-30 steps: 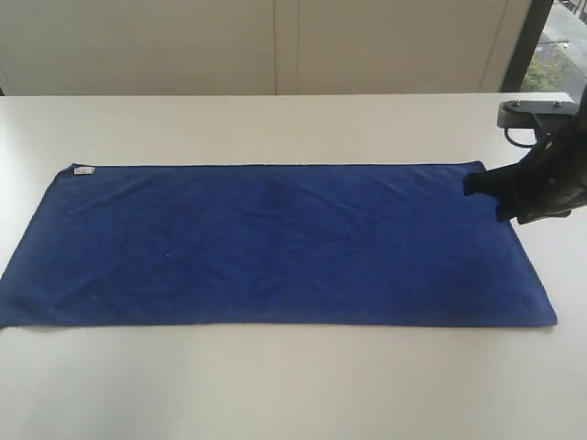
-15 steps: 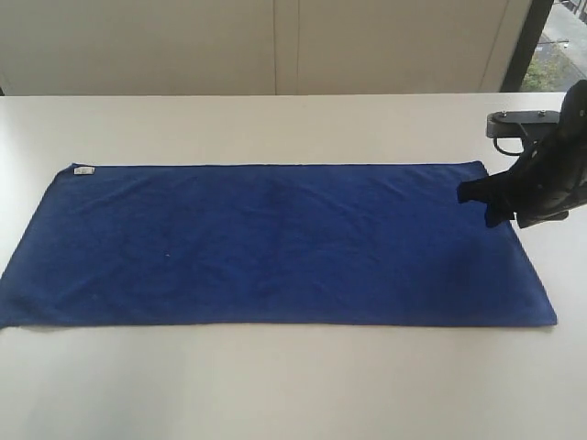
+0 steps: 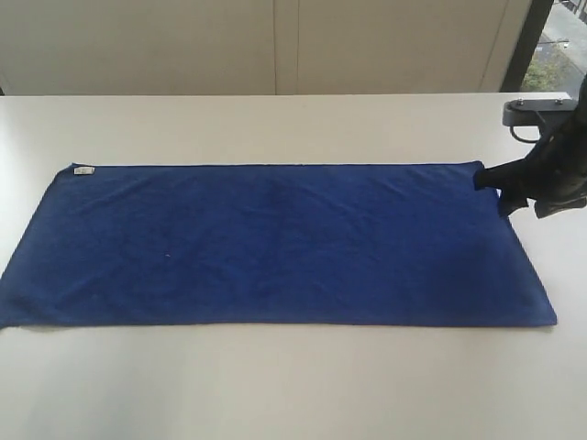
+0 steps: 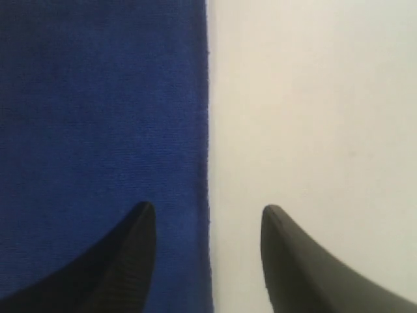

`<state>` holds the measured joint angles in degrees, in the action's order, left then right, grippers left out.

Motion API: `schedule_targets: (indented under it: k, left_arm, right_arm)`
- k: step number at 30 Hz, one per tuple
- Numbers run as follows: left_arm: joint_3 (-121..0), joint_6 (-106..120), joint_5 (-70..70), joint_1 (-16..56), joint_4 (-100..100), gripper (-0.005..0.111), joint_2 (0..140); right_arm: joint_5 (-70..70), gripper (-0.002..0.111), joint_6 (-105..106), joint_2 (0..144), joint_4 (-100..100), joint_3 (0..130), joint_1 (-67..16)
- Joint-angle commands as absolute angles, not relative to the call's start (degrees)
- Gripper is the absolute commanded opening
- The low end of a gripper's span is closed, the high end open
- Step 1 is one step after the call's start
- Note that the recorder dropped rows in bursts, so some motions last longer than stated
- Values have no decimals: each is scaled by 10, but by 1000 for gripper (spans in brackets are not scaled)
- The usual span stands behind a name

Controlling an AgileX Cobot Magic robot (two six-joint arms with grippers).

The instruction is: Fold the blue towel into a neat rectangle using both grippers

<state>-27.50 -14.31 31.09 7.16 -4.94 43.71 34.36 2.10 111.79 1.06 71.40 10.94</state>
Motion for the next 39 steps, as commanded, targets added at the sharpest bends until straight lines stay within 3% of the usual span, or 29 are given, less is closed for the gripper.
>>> schedule_targets:
  k: [1,20,30,39]
  left_arm:
    - [-278,-146,313,70,-48,0,433]
    - [-278,-146,313,70,-48,0,433]
    - [-278,-146,313,70,-48,0,433]
    - [-278,-146,313,70,-48,0,433]
  right_arm:
    - [376,48,84,1135,75,734,114]
    - [373,47,91,1192,76,735,114]
    - [392,22,103,1195,76,735,114]
    - [394,22,103,1195,76,735,114]
